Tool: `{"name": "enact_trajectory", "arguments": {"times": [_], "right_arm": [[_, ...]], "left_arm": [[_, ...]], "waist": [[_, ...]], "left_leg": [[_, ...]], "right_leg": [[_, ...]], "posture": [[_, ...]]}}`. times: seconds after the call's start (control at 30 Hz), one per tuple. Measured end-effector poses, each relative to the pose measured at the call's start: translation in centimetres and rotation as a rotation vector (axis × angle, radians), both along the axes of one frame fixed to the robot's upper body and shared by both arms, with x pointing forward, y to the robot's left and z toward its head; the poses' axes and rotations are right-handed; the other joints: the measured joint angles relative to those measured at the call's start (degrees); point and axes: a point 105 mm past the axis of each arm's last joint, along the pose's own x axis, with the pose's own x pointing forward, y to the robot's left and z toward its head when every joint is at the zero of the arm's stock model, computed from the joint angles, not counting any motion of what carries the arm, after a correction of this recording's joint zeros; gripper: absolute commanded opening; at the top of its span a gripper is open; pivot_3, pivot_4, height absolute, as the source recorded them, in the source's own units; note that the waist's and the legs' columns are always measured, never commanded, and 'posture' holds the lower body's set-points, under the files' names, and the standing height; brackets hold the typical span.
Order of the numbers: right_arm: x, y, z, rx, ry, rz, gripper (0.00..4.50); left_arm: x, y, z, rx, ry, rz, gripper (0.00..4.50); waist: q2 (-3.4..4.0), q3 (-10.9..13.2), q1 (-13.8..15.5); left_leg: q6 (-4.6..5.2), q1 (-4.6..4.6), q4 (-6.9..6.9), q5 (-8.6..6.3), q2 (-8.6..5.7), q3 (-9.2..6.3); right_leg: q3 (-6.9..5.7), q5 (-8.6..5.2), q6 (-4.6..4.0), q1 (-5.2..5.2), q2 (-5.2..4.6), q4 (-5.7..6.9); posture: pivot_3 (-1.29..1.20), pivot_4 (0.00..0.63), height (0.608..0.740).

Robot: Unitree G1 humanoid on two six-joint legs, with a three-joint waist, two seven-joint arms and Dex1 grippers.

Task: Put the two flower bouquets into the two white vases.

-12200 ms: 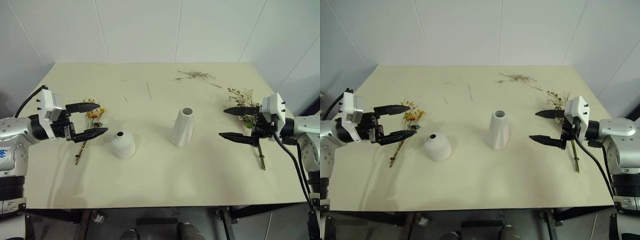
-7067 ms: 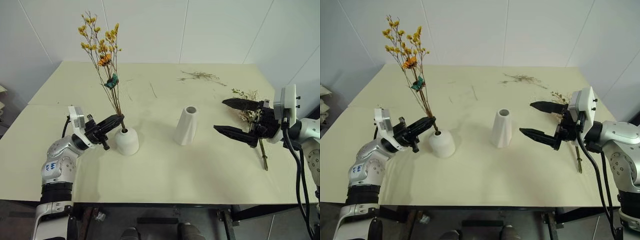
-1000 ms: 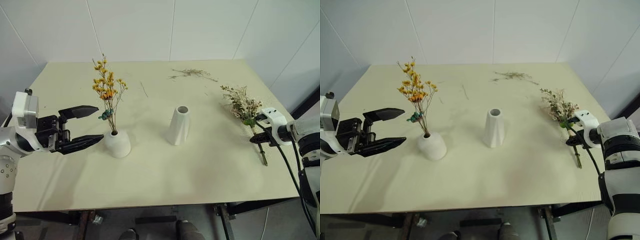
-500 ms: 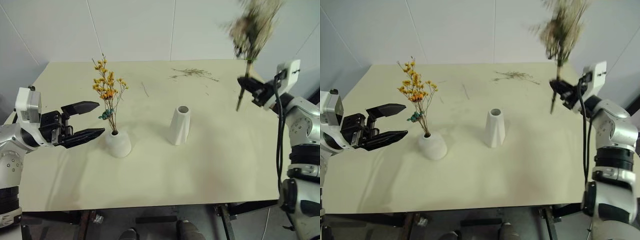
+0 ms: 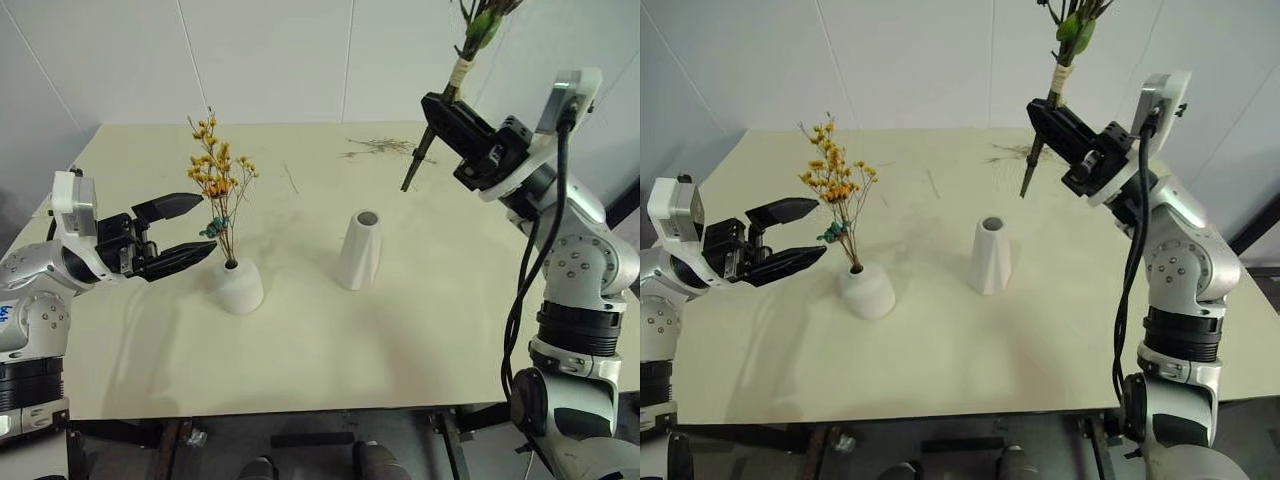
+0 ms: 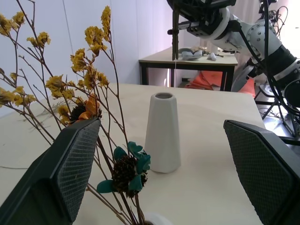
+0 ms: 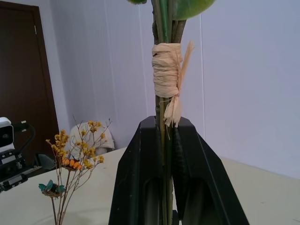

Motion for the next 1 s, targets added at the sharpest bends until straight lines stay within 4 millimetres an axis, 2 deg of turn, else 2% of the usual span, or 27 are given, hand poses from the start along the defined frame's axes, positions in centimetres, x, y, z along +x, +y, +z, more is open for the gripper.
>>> {"name": "enact_trajectory", "arguments": {"times": [0.17,0.47,0.7,1.0], "right_arm": [[1.0,1.8,-0.9,0.008,0.017,0.032,0.01],[2.1,3.1,-2.1,-0.005,0.039,0.040,0.01],[2.9,4.1,-4.2,0.017,0.101,0.061,0.01],[2.6,3.5,-6.1,0.033,0.084,0.056,0.01]], "left_arm": [[0.4,-0.6,-0.3,-0.027,0.000,-0.002,4.50],[0.6,-0.8,-0.4,-0.048,0.000,0.020,4.50],[0.7,-0.8,-0.5,-0.055,0.002,0.038,4.50],[0.7,-1.1,-0.2,-0.060,-0.011,0.045,4.50]], "waist": [[0.00,0.00,-0.06],[0.00,0.00,0.00],[0.00,0.00,-0.04],[-0.05,-0.03,-0.02]], "left_leg": [[0.00,0.00,0.00,0.00,0.00,0.00],[0.00,-0.01,-0.01,0.00,0.00,-0.01],[0.00,-0.01,-0.01,0.00,0.00,-0.01],[-0.01,0.05,-0.01,0.02,0.00,0.00]], "right_leg": [[0.00,0.00,0.00,-0.03,0.00,0.04],[0.00,0.00,0.00,-0.03,0.00,0.03],[0.00,0.00,0.00,-0.05,0.00,0.06],[0.00,0.00,0.00,-0.02,0.00,0.11]], "posture": [[0.00,0.150,0.740],[0.00,0.150,0.740],[0.00,0.150,0.740],[0.00,0.150,0.740]]}}
